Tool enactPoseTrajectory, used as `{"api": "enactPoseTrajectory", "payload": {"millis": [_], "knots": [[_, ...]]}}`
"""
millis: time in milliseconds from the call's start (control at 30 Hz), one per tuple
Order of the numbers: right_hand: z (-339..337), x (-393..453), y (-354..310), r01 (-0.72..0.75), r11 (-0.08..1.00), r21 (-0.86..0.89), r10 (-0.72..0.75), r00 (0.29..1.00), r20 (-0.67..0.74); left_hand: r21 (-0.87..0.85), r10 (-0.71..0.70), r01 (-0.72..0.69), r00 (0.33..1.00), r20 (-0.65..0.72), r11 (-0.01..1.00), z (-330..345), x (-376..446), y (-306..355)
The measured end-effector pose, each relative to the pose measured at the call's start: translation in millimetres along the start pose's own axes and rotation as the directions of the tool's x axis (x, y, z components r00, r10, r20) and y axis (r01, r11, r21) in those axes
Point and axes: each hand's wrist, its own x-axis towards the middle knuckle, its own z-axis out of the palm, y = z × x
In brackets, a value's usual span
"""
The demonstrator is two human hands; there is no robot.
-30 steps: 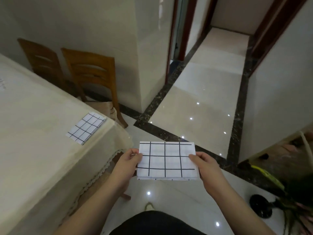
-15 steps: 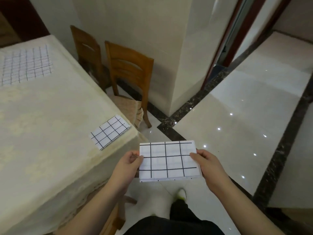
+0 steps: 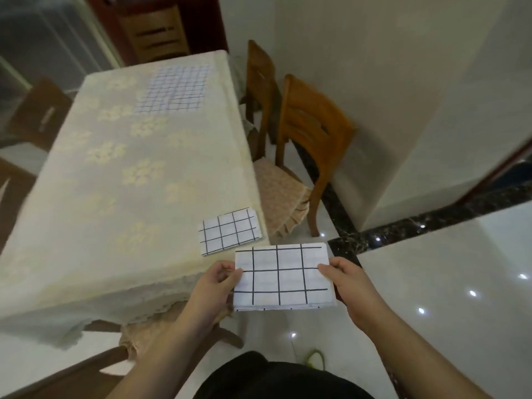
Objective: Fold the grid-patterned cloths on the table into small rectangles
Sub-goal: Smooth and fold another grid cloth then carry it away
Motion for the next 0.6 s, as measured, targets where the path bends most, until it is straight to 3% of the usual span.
{"api": "enactPoseTrajectory", "payload": {"millis": [233, 467, 600], "knots": [[13, 51, -23, -0.008, 0.999, -0.048, 0.015, 0.991, 0.132, -0.175, -0.089, 0.059, 0.981, -0.17, 0.983, -1, 20, 1], [42, 101, -41, 0.009, 0.986, -0.168, 0.028, 0.975, 0.218, -0.33, -0.173, 0.086, 0.954, -0.244, 0.94, -13, 51, 0], [69, 130, -49, 0.051, 0.967, -0.251, 0.014, 0.968, 0.251, -0.335, -0.207, 0.106, 0.938, -0.28, 0.936, -29, 77, -8]]}}
